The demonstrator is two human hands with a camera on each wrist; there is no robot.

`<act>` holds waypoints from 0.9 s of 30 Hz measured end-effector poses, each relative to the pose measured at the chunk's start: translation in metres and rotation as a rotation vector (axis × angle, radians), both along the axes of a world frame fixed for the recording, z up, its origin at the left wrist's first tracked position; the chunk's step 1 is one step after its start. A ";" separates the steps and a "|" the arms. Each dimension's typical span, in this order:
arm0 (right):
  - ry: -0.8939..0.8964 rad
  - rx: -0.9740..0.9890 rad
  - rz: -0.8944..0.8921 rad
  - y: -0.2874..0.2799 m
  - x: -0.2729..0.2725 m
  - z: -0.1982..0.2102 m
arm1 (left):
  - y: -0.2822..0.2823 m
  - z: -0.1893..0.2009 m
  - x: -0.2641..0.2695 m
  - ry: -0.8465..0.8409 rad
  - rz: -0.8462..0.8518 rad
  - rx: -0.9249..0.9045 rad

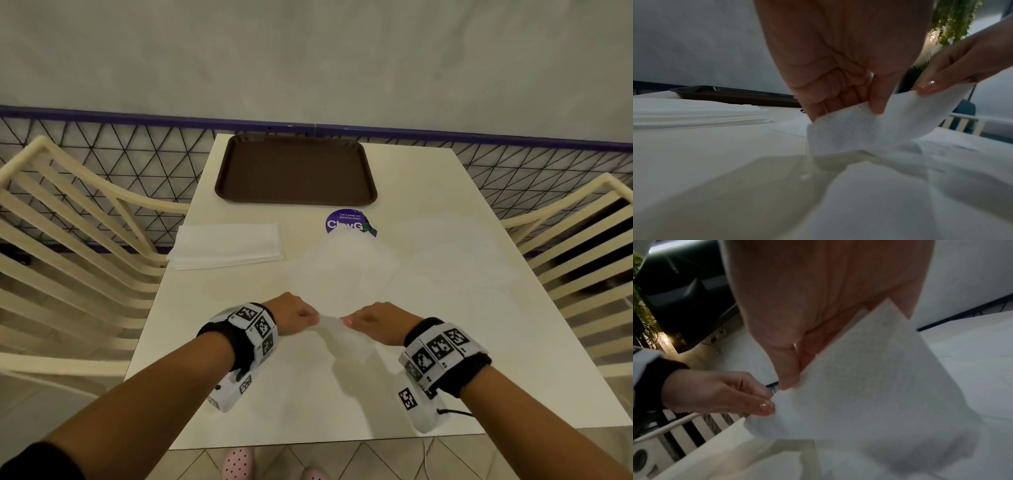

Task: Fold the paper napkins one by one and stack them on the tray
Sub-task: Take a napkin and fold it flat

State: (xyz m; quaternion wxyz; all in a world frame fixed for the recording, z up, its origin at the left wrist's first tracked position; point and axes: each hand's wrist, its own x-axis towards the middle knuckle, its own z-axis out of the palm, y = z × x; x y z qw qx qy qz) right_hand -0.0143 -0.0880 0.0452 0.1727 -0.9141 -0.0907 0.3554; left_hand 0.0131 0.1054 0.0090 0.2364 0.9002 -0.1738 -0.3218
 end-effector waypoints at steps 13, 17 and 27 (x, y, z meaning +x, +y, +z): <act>0.059 -0.010 -0.079 -0.019 -0.020 -0.036 | 0.017 -0.042 -0.008 -0.111 -0.138 -0.030; -0.069 0.056 -0.141 -0.019 -0.021 -0.044 | 0.027 -0.042 -0.001 -0.214 -0.151 0.098; -0.357 0.044 0.034 0.005 -0.005 -0.029 | 0.073 0.017 -0.008 -0.363 0.086 -0.169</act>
